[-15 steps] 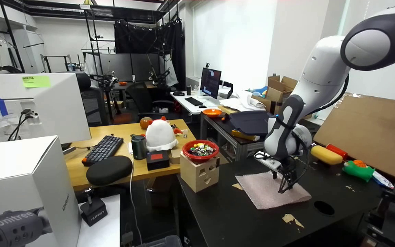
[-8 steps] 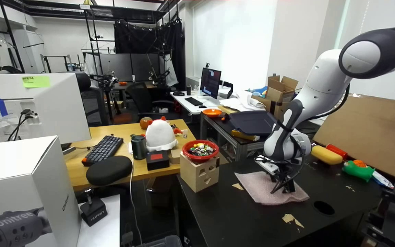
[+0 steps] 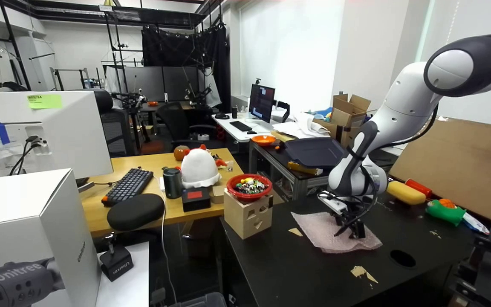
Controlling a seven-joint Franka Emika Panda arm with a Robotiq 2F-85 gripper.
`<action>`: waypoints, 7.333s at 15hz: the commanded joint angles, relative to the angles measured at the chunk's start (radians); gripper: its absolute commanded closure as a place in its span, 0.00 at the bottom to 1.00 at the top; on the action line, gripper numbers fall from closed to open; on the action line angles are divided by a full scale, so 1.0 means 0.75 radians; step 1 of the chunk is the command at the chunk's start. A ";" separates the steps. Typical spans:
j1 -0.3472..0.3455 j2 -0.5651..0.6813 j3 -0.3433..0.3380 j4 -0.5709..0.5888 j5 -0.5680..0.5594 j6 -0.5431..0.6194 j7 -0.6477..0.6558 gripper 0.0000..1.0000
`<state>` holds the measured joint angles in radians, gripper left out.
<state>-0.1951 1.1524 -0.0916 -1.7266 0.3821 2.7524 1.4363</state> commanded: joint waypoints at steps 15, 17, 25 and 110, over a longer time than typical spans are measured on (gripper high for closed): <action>0.155 -0.359 -0.159 -0.341 -0.066 -0.050 -0.183 0.00; 0.114 -0.402 -0.138 -0.383 -0.043 -0.037 -0.222 0.00; -0.134 -0.468 -0.021 -0.476 0.165 -0.018 -0.413 0.00; -0.661 -0.231 0.449 -0.342 -0.240 0.226 -2.327 0.00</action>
<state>-0.6465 0.9714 0.2108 -1.9679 0.2061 2.9023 -0.2758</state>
